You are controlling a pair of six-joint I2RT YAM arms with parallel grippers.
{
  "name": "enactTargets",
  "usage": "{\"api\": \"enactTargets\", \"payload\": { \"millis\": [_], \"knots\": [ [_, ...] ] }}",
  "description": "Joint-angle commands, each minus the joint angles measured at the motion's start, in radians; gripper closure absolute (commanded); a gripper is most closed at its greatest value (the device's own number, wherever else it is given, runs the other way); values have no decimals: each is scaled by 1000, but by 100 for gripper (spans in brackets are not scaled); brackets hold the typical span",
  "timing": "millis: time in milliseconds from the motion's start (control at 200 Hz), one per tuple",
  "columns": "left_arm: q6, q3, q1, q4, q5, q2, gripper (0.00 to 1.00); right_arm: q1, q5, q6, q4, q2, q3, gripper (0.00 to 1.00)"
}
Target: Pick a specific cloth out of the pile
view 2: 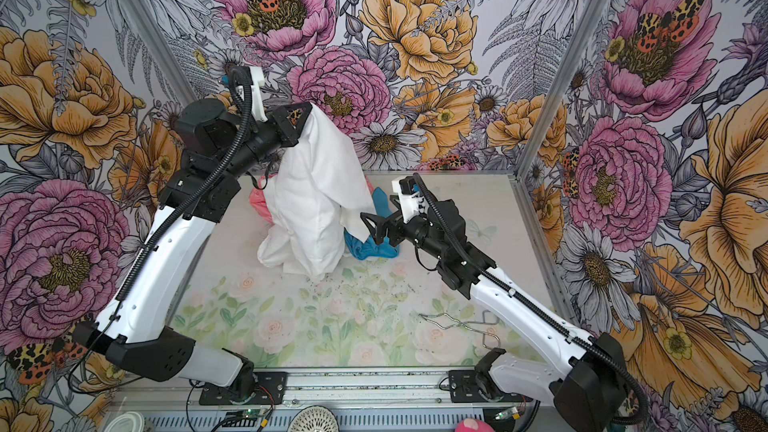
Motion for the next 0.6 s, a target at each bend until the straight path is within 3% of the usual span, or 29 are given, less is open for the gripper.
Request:
{"api": "enactTargets", "payload": {
  "millis": [0,155,365,596],
  "knots": [
    [35,-53,-50,56,-6,6,100,15,56,5,67,39,36,1],
    [-9,-153,-104,147,2,27,100,17,110,26,109,98,37,0],
    [-42,-170,-177,220,13,119,100,18,132,43,106,105,-11,1],
    [-88,-120,-228,281,16,282,100,-9,336,37,13,-86,-191,1]
  ]
}}
